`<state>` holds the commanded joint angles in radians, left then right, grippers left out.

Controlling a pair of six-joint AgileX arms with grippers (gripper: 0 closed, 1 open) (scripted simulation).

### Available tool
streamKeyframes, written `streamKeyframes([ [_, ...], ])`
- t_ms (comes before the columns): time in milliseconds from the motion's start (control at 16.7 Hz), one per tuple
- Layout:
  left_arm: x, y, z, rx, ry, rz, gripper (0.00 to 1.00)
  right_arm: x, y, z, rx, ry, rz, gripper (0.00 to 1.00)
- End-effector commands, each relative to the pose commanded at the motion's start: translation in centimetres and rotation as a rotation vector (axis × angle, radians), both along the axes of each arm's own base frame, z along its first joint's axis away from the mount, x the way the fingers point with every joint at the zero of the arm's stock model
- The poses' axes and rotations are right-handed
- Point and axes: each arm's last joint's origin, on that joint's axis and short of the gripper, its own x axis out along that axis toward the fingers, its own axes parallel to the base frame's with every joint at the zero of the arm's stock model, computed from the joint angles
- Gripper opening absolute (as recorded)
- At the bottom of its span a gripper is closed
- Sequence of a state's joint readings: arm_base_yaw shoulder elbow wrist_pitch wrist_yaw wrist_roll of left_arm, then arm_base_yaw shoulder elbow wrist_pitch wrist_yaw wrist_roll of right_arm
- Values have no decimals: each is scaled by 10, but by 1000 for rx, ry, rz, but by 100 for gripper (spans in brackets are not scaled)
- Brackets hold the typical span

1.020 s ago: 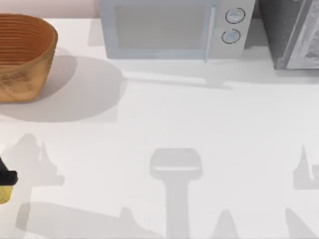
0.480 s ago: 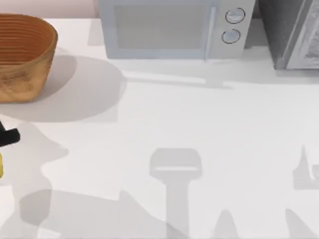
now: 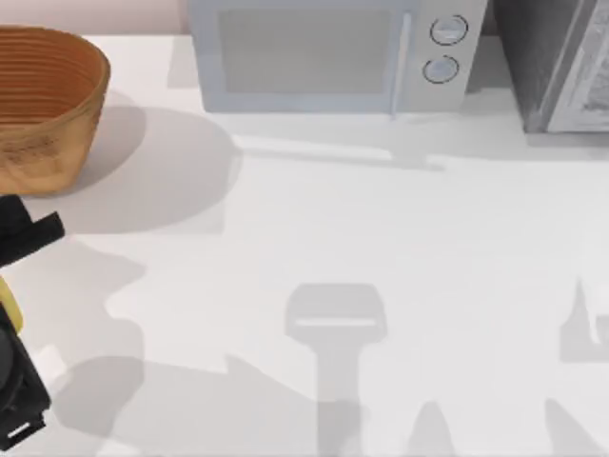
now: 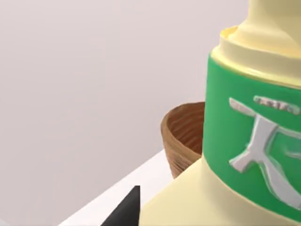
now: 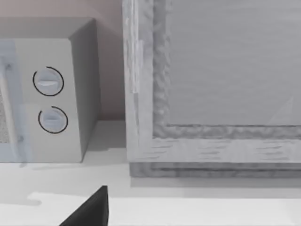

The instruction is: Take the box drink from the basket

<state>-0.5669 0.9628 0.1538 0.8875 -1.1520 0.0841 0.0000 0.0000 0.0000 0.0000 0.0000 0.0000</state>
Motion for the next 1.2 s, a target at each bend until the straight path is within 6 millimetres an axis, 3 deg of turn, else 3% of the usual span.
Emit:
streamKeyframes([
  [600,4,-4,-5,0,3,12,0,0,0,0,0,0,0,100],
  [1200,33,15,-43,-3,-2,11,0,0,0,0,0,0,0,100],
])
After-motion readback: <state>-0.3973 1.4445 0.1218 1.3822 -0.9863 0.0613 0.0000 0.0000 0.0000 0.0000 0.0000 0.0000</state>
